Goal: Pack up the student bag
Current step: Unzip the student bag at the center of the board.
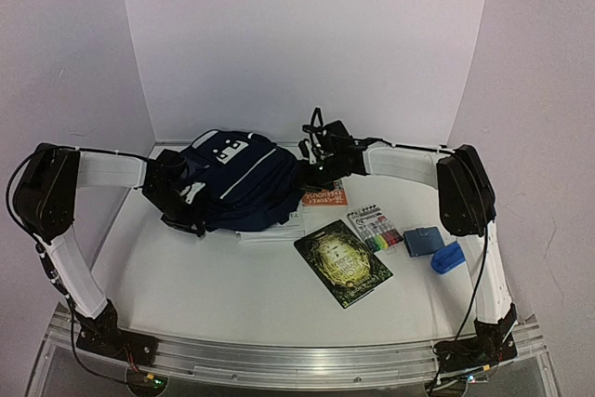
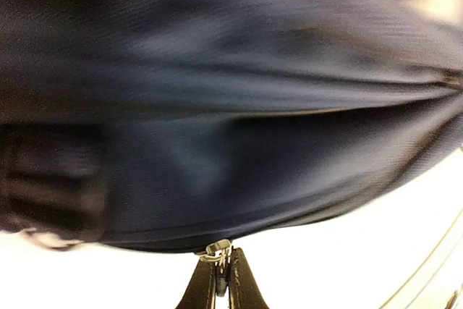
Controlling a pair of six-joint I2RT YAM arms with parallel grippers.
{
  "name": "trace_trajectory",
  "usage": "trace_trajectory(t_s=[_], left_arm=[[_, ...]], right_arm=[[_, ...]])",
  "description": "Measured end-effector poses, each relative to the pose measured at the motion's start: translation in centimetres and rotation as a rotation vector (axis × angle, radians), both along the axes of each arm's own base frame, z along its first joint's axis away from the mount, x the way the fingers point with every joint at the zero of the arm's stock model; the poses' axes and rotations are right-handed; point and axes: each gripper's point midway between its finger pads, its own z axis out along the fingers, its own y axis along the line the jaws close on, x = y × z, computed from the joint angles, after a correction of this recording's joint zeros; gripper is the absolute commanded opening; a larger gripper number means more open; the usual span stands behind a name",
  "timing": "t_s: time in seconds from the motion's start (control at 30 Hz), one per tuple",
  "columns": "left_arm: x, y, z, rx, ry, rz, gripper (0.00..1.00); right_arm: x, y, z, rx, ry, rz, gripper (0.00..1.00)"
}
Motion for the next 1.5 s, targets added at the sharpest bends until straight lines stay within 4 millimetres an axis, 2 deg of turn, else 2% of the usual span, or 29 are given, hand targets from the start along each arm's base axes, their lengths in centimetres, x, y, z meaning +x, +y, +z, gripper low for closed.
trace_trajectory(t_s=[0.2,0.53,0.77,0.8,0.9,0.93,1.03,1.23,1.27,1.33,1.4,1.5], left_arm=[[-0.7,-4.3,2.5,-0.080,-0.007,-0.085,0.00],[-0.4,-10.7,7.1,-0.214,0.001,-0.139,0.00],[-0.2,-13.2,6.7,-0.285,0.118,-0.080,0.01],[-0.2,-13.5,6.4,-0.288,0.131,-0.076,0.01],[-0.3,-14.1,5.8,-0.302,0.169,-0.054,0.01],[-0.3,-14.2,5.7,-0.310,0.176,-0.044,0.01],[-0.4,-14.4,5.7,-0.342,0.187,-0.018,0.01],[-0.3,-15.1,6.1,-0.385,0.196,0.005,0.01],[-0.2,-15.1,6.2,-0.388,0.195,0.003,0.01],[-0.2,-15.2,6.2,-0.390,0.194,0.002,0.02],[-0.3,-15.2,6.2,-0.390,0.194,0.002,0.06],[-0.3,-15.2,6.2,-0.388,0.193,0.000,0.21]], right_arm=[[0.2,-0.1,0.0,0.001,0.010,-0.026,0.00],[0.7,-0.6,-0.1,-0.003,0.018,-0.081,0.00],[1.0,-0.8,-0.1,0.013,0.041,-0.126,0.00],[1.0,-0.7,-0.1,0.020,0.046,-0.131,0.04],[0.9,-0.4,-0.2,0.050,0.066,-0.134,0.33],[0.9,-0.3,-0.2,0.062,0.069,-0.129,0.38],[0.7,0.1,0.3,0.097,0.066,-0.106,0.47],[0.5,-0.7,1.5,0.109,0.036,-0.068,0.51],[0.4,-1.0,1.6,0.106,0.033,-0.064,0.55],[0.3,-1.2,1.7,0.103,0.026,-0.054,0.72],[0.0,-1.3,2.0,0.101,0.019,-0.039,0.82],[-0.6,-1.5,2.6,0.096,0.002,-0.009,0.87]])
